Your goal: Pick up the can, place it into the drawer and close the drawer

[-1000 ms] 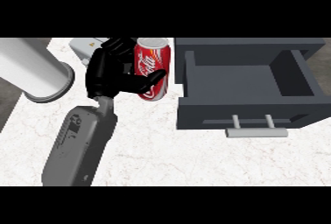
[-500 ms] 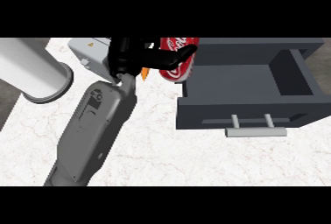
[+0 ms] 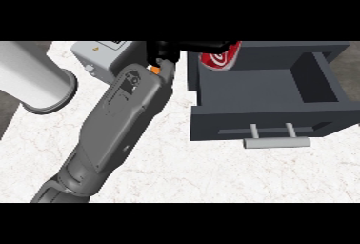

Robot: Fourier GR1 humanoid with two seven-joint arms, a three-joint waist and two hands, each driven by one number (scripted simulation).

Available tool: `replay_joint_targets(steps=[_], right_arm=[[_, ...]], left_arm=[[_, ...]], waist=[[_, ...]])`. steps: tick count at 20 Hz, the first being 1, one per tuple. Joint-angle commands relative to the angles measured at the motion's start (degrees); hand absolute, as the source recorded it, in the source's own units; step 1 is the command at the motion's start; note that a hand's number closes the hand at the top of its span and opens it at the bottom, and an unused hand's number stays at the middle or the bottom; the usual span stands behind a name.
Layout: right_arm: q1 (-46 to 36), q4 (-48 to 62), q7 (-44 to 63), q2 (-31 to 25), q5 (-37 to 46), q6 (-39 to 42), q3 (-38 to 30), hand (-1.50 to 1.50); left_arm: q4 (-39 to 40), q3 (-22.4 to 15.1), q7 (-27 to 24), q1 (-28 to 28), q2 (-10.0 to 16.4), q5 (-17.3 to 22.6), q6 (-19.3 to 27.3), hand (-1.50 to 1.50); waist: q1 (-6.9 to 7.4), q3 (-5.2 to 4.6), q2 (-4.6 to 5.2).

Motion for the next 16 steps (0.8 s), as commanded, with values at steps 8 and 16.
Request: replay_joint_targets(steps=[8, 16], right_arm=[[-1.3, 0.1, 0.1, 0.7, 2.0, 0.1, 1.8, -1.5], [-1.5, 2.5, -1.2, 0.0, 0.8, 2.8, -0.1, -1.5]], left_arm=[[14.6, -5.8, -3.3, -14.6, 0.0, 10.2, 5.8, 1.5], [23.0, -9.9, -9.4, -16.2, 0.0, 17.7, 4.0, 1.5]], waist=[[-1.28, 0.04, 0.28], [-2.08, 0.07, 0.44]])
